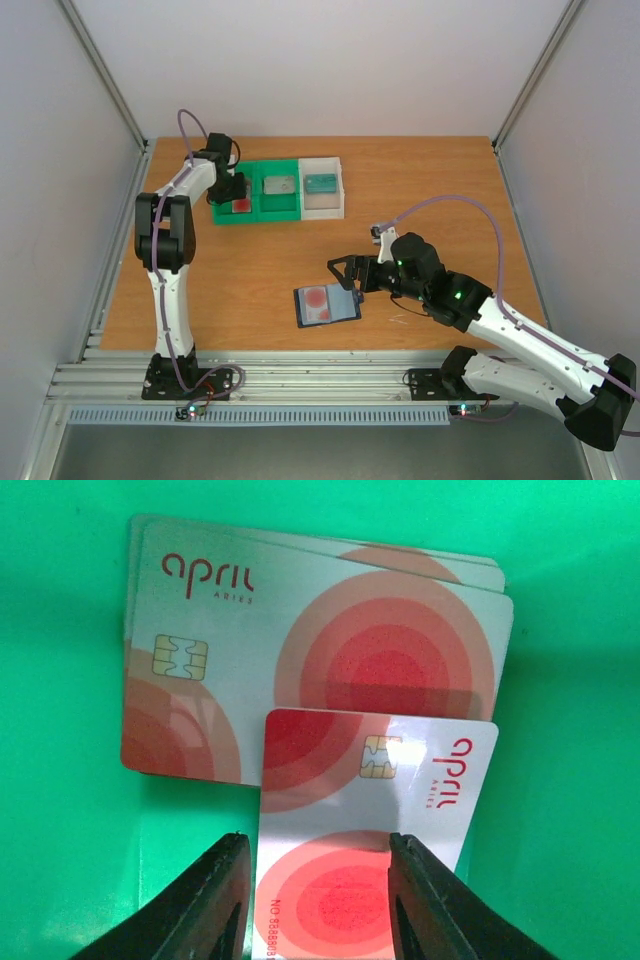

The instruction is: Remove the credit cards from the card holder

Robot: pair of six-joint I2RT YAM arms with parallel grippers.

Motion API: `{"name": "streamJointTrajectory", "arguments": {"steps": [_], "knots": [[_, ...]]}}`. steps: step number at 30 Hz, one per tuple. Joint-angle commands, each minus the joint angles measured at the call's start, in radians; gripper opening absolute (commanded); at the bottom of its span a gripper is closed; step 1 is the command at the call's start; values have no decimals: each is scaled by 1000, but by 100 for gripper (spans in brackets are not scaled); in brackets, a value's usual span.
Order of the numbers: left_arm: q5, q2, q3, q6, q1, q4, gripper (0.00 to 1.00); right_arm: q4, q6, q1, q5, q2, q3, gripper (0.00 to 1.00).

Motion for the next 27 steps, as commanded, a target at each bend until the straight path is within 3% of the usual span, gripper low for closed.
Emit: {"name": "streamJointTrajectory", "arguments": {"steps": [1, 8, 21, 27], "knots": [[4, 29, 29, -8, 0, 15, 41, -22, -13, 4, 24, -23, 22, 98], [40, 29, 23, -17, -1, 7, 45, -31, -12, 3, 26, -36, 21, 99], [173, 4, 12, -52, -1, 17, 44, -35, -12, 4, 33, -47, 15, 99], [145, -9, 7, -46, -1, 29, 42, -36, -13, 4, 36, -48, 15, 99]]}}
